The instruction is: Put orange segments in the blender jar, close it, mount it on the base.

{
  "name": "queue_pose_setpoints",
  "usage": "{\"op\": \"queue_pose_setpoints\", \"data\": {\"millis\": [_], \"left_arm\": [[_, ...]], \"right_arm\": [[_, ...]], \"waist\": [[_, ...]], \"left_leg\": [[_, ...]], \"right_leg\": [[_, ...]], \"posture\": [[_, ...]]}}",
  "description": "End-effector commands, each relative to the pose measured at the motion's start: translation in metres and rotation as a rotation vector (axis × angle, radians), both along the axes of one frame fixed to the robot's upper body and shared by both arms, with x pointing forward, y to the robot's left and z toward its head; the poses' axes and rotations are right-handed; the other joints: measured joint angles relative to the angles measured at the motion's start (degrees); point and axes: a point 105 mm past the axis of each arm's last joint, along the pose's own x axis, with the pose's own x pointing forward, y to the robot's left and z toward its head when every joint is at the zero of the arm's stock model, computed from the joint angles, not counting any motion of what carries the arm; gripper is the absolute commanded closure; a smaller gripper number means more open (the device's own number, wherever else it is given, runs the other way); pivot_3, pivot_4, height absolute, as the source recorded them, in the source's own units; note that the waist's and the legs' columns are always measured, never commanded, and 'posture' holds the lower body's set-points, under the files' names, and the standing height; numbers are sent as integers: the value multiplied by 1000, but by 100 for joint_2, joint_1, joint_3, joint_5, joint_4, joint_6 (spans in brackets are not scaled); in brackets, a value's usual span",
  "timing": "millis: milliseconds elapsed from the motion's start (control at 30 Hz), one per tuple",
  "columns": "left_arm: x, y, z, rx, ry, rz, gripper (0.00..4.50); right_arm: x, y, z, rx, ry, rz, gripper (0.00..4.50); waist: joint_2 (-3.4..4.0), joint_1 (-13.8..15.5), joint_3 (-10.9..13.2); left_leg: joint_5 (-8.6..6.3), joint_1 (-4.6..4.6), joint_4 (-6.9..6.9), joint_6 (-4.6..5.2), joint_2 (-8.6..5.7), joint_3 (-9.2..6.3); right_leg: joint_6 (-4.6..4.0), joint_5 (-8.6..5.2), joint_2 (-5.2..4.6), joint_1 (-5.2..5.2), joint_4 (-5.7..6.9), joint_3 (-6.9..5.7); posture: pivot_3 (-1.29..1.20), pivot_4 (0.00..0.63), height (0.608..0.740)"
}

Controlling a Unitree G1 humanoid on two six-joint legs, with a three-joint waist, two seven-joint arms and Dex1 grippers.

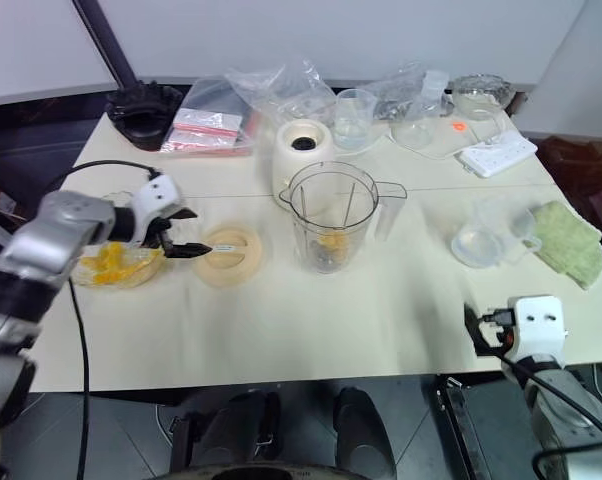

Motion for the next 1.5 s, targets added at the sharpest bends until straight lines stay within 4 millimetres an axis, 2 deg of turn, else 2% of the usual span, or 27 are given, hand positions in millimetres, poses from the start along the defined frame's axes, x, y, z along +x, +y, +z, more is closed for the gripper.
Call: {"op": "queue_pose_setpoints", "data": {"millis": [33,167,400,633,733,933,1033,1267,1367,1433,1500], "left_arm": [[14,0,7,93,-38,-80,0],[20,-9,6,128,-3,-156,0],[13,-25,-5,102,111,-252,0],[13,-28,-22,179,125,-278,0],[14,-35,-31,168,138,-261,0],[16,-42,-50,193,145,-225,0],[12,-41,-56,224,173,-246,804],[12,-46,-53,202,178,-247,4227],[15,-45,-46,199,155,-253,4266],[20,-46,-33,182,116,-252,4266],[27,-49,-9,152,54,-253,4266]], "right_arm": [[-5,26,18,58,-2,154,19],[-5,55,44,124,-32,307,19],[9,85,80,131,-114,443,19],[15,103,88,146,-123,502,19],[21,103,90,172,-163,470,19],[20,109,85,187,-149,475,19],[20,109,83,189,-145,473,0],[17,109,82,182,-127,480,0],[19,107,83,162,-126,485,0],[19,109,84,152,-121,498,0],[19,110,87,145,-120,517,0]], "waist": [[-17,5,-2],[-25,-11,2],[-36,11,4],[-38,100,3],[-46,134,-3],[-49,128,-9],[-49,127,-13],[-43,134,-33],[-44,124,-34],[-44,125,-34],[-49,126,-31]], "left_leg": [[0,-3,0,0,1,-2],[-8,-10,-1,12,5,-2],[-13,-24,0,21,5,-8],[-14,-49,10,24,2,-15],[-14,-49,15,24,1,-14],[-14,-46,19,25,-1,-13],[-14,-42,19,25,0,-13],[-14,-4,18,25,2,-12],[-12,3,19,28,5,-11],[-12,3,19,29,5,-10],[-11,-2,19,29,5,-11]], "right_leg": [[0,0,1,0,-2,-4],[1,1,2,-3,-11,-9],[7,4,2,-3,-31,-20],[23,14,0,-7,-45,-24],[30,19,0,-6,-44,-24],[54,32,-2,-1,-44,-22],[57,34,-1,-1,-42,-23],[28,30,-1,36,-41,-24],[21,34,-1,44,-44,-25],[21,35,-2,43,-44,-24],[22,35,-2,38,-43,-25]], "posture": [[0,150,740],[0,150,740],[0,150,740],[0,150,740],[0,150,740],[0,150,740],[0,150,740],[0,150,740],[0,150,740],[0,150,740],[0,150,740]]}}
